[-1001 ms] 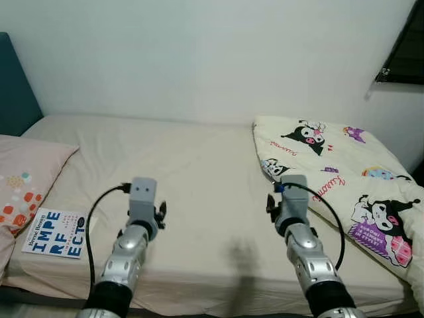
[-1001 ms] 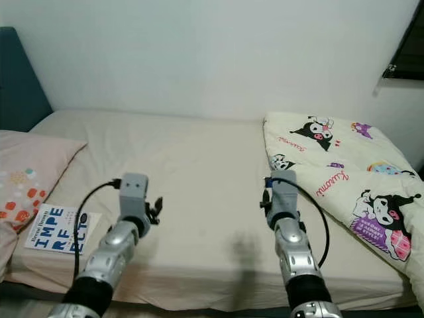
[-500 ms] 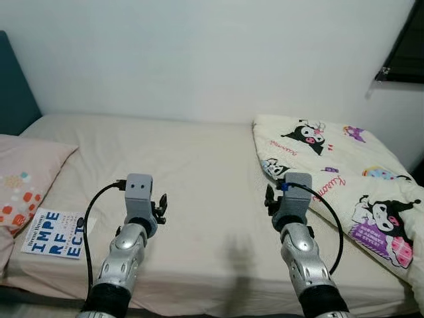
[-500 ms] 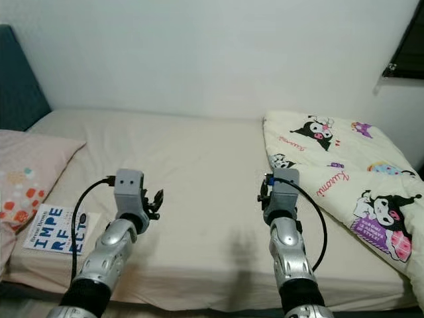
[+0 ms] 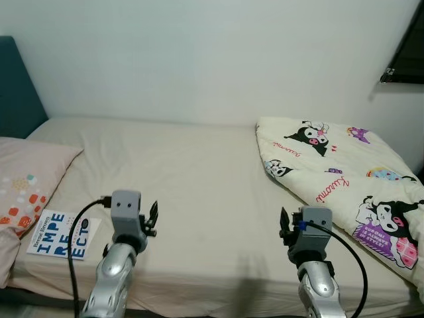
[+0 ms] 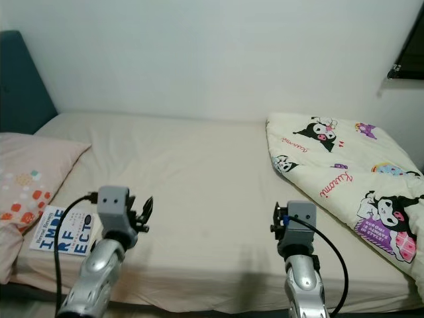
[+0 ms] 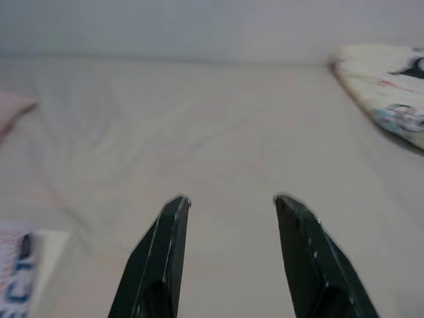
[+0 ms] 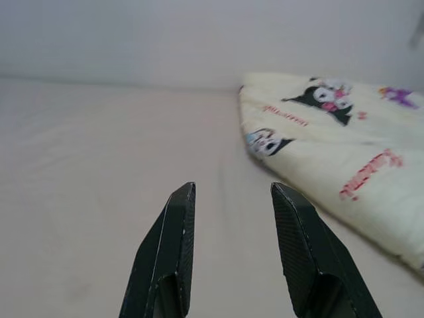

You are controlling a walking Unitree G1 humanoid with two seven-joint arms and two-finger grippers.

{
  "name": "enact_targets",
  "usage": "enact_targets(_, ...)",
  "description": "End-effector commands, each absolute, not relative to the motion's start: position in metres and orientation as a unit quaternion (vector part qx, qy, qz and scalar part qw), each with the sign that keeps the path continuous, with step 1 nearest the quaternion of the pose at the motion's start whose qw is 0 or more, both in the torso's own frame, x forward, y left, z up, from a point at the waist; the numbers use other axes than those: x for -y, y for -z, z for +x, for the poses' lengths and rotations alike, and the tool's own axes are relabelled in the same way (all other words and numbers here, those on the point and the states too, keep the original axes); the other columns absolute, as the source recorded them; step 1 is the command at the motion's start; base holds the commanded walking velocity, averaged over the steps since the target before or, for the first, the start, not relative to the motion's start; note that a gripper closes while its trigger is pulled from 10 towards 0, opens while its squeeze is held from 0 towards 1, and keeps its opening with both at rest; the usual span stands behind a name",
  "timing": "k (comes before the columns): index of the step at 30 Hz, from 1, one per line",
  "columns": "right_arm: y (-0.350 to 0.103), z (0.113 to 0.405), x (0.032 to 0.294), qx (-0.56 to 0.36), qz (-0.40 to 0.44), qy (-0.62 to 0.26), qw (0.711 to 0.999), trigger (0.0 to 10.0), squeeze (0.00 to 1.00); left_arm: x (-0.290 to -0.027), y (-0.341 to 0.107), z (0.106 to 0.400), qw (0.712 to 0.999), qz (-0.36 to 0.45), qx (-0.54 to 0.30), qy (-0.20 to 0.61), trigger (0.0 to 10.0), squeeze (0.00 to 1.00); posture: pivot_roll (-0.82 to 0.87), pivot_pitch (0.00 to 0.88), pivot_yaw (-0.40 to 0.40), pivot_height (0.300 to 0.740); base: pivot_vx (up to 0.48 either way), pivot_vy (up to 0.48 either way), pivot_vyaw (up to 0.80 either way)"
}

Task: Clean up the room

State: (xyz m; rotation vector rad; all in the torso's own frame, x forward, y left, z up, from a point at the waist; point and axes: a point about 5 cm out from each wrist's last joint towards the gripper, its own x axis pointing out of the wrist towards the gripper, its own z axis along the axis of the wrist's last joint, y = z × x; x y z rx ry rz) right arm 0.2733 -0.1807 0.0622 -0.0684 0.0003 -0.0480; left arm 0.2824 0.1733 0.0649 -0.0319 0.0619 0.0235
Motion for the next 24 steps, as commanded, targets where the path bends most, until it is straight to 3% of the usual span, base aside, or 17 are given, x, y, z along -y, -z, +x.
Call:
enact_targets(1, -0.058, 0.273, 0.173, -0.010, -0.036, 0.018, 0.999, 10.0, 0.00, -0.180, -0.062, 0.280, 0.999, -0.008, -0.035, -0.033, 10.0, 0.00, 0.02, 0.000, 0.002, 0.740, 0.000, 0.000, 0.00)
enact_targets(15, -0.065, 0.280, 0.168, -0.015, -0.013, 0.035, 0.999, 10.0, 0.00, -0.173, -0.075, 0.295, 0.999, -0.022, -0.034, 0.008, 10.0, 0.00, 0.03, 0.000, 0.013, 0.740, 0.000, 0.000, 0.00)
enact_targets(17, -0.064, 0.281, 0.174, -0.029, -0.011, 0.056, 0.998, 10.0, 0.00, -0.159, -0.081, 0.304, 0.998, -0.025, -0.034, 0.044, 10.0, 0.00, 0.05, 0.000, 0.019, 0.740, 0.000, 0.000, 0.00)
enact_targets(24, -0.067, 0.289, 0.184, -0.040, -0.008, 0.069, 0.997, 10.0, 0.00, -0.145, -0.082, 0.313, 0.998, -0.021, -0.046, 0.030, 10.0, 0.00, 0.05, 0.000, -0.010, 0.740, 0.000, 0.000, 0.00)
